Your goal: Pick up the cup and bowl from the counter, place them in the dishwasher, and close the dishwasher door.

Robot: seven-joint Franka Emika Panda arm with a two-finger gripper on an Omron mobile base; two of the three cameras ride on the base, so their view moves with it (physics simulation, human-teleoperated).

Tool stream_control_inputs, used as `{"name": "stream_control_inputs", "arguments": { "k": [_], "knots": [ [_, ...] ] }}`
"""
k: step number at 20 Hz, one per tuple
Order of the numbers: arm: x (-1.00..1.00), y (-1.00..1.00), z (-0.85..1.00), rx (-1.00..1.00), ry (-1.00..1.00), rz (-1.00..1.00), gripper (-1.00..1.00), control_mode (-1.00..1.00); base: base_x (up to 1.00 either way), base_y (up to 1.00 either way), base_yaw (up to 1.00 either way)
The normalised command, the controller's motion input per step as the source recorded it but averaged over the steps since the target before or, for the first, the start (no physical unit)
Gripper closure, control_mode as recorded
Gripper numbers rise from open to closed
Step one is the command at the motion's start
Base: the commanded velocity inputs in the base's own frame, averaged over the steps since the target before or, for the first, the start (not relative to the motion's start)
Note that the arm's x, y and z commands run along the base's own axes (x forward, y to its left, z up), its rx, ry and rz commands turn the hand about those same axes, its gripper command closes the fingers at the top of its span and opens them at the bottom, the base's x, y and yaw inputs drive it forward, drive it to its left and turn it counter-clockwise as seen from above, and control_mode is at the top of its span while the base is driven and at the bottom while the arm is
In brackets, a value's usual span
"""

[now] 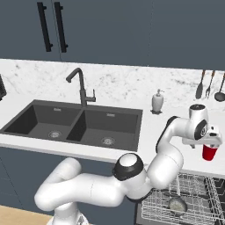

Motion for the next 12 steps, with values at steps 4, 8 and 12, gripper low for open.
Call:
{"name": "stream_control_inputs", "arguments": {
  "k": [4, 8, 12],
  "knots": [
    [0.00, 0.00, -0.12, 0.00, 0.02, 0.04, 1.00, -1.00, 0.00, 0.00, 0.00],
    [0.00, 0.00, -0.10, 0.00, 0.02, 0.03, 1.00, -1.00, 0.00, 0.00, 0.00],
    [0.00, 0.00, -0.02, 0.00, 0.00, 0.01, 1.00, -1.00, 0.00, 0.00, 0.00]
  ]
}}
